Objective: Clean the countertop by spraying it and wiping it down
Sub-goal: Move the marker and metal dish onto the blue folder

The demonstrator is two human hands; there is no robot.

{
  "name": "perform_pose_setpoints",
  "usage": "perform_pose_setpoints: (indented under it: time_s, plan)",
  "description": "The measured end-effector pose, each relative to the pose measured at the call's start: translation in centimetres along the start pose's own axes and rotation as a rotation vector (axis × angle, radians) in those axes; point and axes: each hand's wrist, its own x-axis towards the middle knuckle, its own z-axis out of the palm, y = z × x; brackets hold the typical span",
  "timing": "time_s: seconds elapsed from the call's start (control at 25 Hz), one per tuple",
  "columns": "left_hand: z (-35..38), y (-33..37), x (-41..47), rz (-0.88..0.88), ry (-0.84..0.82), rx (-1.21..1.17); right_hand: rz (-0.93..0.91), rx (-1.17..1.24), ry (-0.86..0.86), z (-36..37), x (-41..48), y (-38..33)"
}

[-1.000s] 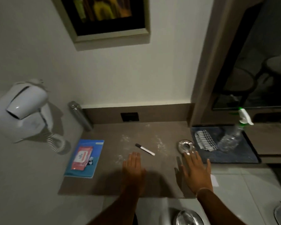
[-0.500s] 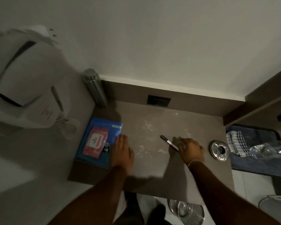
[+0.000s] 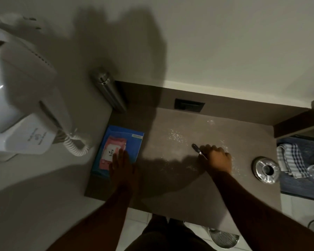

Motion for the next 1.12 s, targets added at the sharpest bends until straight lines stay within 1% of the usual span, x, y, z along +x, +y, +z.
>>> perform_pose_setpoints:
  time_s: [0.12,0.16,0.2,0.28,0.32,0.4,0.44,0.48,0.52,0.56,0.6,0.64,0.72,0.76,0.88,1.0,1.04,1.12]
  plan:
    - [-0.6,-0.1,0.4,-0.023,0.014,-0.009,-0.006,0.116,0.024,-0.3,-0.3,-2.2]
    - [-0.8,-0.1,0.5,-0.019,0.011,-0.005,-0.037,0.195,0.014,-0.3,-0.7,-3.6]
    - [-0.9,-0.2,0.4,-0.016,0.007,-0.008,-0.056,0.321,-0.01,-0.2,-1.0,-5.6]
    - [-1.3,-0.7,0.4,-0.008,0.007,-0.048,-0.042,0.62,-0.122,-0.2,-1.5,-10.1]
    - [-1.4,-1.2,0.4,0.012,0.017,-0.071,-0.034,0.719,-0.177,0.0,-1.6,-12.5]
    - [-2.0,-2.5,0.4,0.068,0.035,-0.115,-0.019,0.834,-0.274,0.4,-1.7,-17.4]
    - [-2.1,-3.2,0.4,0.093,0.051,-0.19,0.006,0.874,-0.332,0.6,-1.7,-19.7]
    - [-2.1,-3.7,0.3,0.094,0.057,-0.311,0.03,0.894,-0.395,0.6,-1.7,-21.9]
    - [-2.3,-4.0,0.3,0.057,0.053,-0.48,0.043,0.879,-0.438,0.8,-1.6,-23.7]
    - [-2.4,-4.2,0.4,0.022,0.048,-0.622,0.045,0.84,-0.459,1.0,-1.3,-25.4]
    - [-2.4,-4.4,0.5,-0.009,0.047,-0.713,0.037,0.779,-0.478,1.1,-1.1,-26.7]
    - [-2.6,-4.6,0.6,-0.008,0.056,-0.738,0.022,0.717,-0.493,1.2,-0.8,-27.8]
    - [-2.9,-4.7,0.7,0.036,0.068,-0.652,0.007,0.622,-0.526,1.7,-0.4,-29.3]
    - [-2.9,-4.6,0.9,0.033,0.066,-0.631,0.009,0.625,-0.528,2.0,-0.3,-29.7]
    - [-2.5,-4.4,0.8,-0.033,0.029,-0.592,0.027,0.694,-0.487,3.1,-0.6,-30.3]
    - [-2.4,-3.8,0.3,-0.019,0.047,-0.373,0.078,0.785,-0.506,2.9,-0.7,-29.8]
    - [-2.5,-3.6,0.1,-0.011,0.071,-0.317,0.08,0.807,-0.492,2.7,-1.0,-29.0]
    - [-2.7,-1.8,-0.4,0.021,0.14,-0.209,0.038,0.748,-0.369,1.7,-1.4,-25.7]
